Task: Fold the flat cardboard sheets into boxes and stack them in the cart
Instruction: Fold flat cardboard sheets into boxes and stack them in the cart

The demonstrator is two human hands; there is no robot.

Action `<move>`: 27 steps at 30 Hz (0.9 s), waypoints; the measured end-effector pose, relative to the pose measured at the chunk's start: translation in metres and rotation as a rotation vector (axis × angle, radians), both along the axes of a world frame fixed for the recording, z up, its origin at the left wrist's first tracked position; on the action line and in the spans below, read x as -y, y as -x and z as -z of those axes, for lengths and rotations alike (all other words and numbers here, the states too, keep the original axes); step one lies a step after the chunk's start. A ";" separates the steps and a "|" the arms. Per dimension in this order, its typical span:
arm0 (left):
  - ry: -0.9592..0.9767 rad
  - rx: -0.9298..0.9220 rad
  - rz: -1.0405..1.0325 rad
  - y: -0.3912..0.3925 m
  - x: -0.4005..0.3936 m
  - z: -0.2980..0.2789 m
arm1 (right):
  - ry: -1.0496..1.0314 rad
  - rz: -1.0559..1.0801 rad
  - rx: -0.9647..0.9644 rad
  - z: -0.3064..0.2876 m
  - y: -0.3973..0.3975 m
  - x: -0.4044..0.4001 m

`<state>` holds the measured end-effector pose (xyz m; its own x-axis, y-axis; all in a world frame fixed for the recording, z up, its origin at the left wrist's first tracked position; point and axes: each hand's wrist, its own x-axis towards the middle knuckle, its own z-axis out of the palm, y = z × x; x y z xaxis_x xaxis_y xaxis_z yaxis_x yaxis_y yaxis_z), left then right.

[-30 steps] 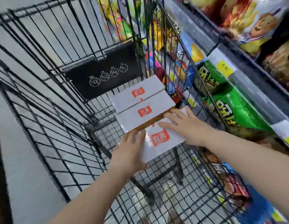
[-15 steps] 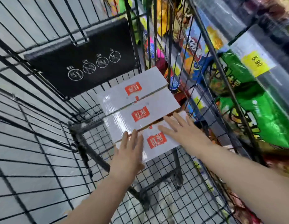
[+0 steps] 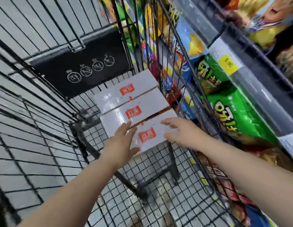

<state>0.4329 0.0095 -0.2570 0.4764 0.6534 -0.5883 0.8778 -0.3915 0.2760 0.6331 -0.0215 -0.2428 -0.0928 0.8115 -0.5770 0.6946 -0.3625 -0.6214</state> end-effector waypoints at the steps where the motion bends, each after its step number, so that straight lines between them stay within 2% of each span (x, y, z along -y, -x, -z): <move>1: -0.026 0.058 -0.048 -0.004 0.004 -0.015 | -0.050 0.099 -0.056 -0.011 0.000 0.004; 3: -0.087 0.132 -0.088 -0.008 0.013 -0.047 | -0.137 0.222 -0.136 -0.036 -0.001 0.011; 5: -0.161 0.140 -0.074 -0.007 0.021 -0.076 | -0.189 0.236 -0.154 -0.065 -0.004 0.017; 9: -0.366 0.102 0.004 0.001 0.033 -0.136 | -0.301 0.113 -0.014 -0.131 -0.010 0.044; 12: -0.470 0.148 0.056 0.009 0.045 -0.173 | -0.342 0.023 0.136 -0.172 -0.006 0.082; 16: -0.595 0.237 0.348 0.023 0.064 -0.209 | -0.354 0.080 0.284 -0.214 0.017 0.147; 24: -0.514 0.458 0.736 0.014 0.143 -0.251 | -0.397 0.478 0.453 -0.249 0.073 0.304; 27: -0.448 0.496 0.880 -0.005 0.195 -0.275 | -0.353 0.588 0.618 -0.257 0.095 0.372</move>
<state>0.4378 -0.1859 0.0182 0.9970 0.0768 0.0014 0.0750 -0.9774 0.1977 0.5381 -0.3933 0.0140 0.6323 0.7687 -0.0963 0.7039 -0.6220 -0.3431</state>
